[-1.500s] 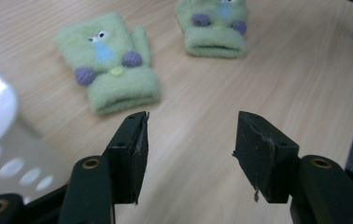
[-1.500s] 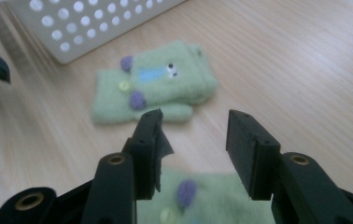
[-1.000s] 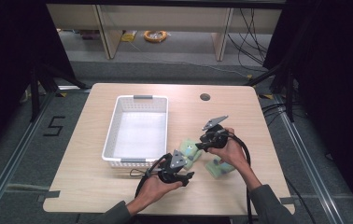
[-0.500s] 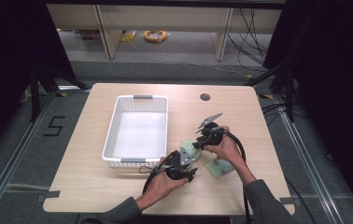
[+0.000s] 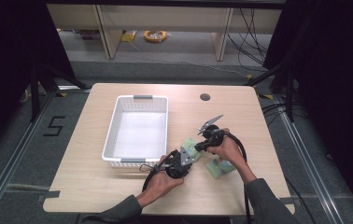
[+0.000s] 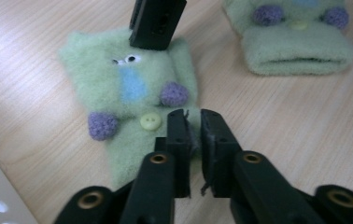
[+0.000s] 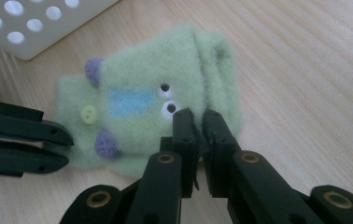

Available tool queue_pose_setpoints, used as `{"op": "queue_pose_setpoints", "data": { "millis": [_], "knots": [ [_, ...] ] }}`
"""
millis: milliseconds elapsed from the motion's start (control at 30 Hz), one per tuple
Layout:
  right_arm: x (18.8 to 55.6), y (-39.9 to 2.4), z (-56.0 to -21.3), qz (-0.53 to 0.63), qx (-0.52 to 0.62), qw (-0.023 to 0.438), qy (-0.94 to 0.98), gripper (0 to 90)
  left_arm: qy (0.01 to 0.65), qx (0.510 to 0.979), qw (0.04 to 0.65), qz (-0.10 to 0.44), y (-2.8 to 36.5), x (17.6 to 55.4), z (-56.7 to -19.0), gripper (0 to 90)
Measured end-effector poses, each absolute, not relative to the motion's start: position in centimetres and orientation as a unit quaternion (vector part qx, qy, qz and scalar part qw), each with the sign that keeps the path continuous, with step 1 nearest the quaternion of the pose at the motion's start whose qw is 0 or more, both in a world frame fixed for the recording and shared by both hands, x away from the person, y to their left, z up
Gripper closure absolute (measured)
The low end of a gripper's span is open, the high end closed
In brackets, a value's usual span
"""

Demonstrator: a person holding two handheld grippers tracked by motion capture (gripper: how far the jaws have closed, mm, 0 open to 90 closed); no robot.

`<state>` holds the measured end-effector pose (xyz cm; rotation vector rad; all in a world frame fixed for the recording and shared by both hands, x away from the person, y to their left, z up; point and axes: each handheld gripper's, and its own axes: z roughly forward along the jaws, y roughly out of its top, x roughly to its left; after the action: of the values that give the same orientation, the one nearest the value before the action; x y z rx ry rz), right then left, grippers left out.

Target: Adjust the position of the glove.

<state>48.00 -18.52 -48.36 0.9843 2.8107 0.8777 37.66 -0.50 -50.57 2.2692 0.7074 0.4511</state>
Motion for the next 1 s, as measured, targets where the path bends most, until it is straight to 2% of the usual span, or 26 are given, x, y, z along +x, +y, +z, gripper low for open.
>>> {"op": "queue_pose_setpoints", "data": {
  "millis": [167, 200, 467, 667, 1000],
  "knots": [
    [47.5, -18.7, -48.0, 0.291, 0.309, 0.021, 0.905, 87.2, 0.265, 0.876, 0.361, 0.176, 0.3, 37.7, -50.2, 87.5],
    [47.5, -18.8, -47.9, 0.297, 0.305, 0.034, 0.904, 87.4, 0.266, 0.875, 0.365, 0.173, 0.4, 37.6, -50.1, 87.8],
    [45.3, -19.0, -45.5, 0.316, 0.290, 0.035, 0.903, 87.7, 0.245, 0.870, 0.391, 0.172, 1.5, 35.9, -48.1, 88.1],
    [41.2, -19.2, -44.4, 0.332, 0.307, 0.035, 0.891, 87.7, 0.214, 0.878, 0.396, 0.162, 2.7, 33.7, -47.6, 88.1],
    [34.8, -19.5, -46.1, 0.351, 0.309, 0.027, 0.883, 87.6, 0.183, 0.889, 0.401, 0.129, 4.0, 30.6, -48.2, 88.0]
  ]
}}
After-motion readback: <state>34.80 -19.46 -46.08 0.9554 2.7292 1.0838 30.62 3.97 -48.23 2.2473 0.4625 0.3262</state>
